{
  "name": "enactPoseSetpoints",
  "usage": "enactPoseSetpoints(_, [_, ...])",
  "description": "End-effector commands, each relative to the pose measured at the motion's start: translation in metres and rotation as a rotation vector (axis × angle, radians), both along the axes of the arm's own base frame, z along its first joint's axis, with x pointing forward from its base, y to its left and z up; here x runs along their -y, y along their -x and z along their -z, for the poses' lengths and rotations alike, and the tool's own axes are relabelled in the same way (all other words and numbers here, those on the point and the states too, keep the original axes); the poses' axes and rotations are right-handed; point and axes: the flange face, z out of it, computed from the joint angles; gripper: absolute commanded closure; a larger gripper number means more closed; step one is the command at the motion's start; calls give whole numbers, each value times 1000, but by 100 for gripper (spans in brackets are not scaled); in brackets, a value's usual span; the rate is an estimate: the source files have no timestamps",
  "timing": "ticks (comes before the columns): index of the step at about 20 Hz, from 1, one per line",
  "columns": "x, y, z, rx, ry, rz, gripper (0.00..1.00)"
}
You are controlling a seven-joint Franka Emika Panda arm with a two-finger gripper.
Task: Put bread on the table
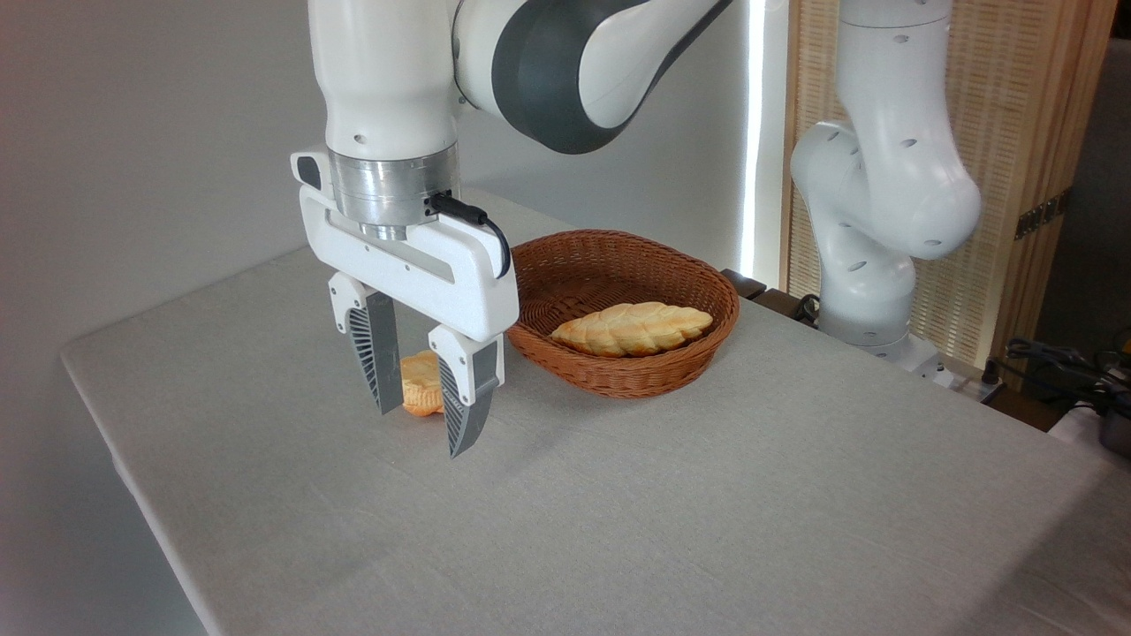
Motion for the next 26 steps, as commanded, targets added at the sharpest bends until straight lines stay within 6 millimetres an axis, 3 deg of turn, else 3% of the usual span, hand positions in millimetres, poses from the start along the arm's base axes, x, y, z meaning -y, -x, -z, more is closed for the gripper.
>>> enactPoseSetpoints(1, [3,5,-2,-26,8,32,0])
enactPoseSetpoints(5, [19,17,-4,-53,15,67,0])
enactPoseSetpoints(14, [76,92,-26,-158,50,234,0])
enactPoseSetpoints(19, [79,136,-33,-280,64,437,0])
enactPoseSetpoints(22, [94,151,-26,-342,62,567,0])
enactPoseSetpoints(26, [115,169,-3,-392,51,675,0])
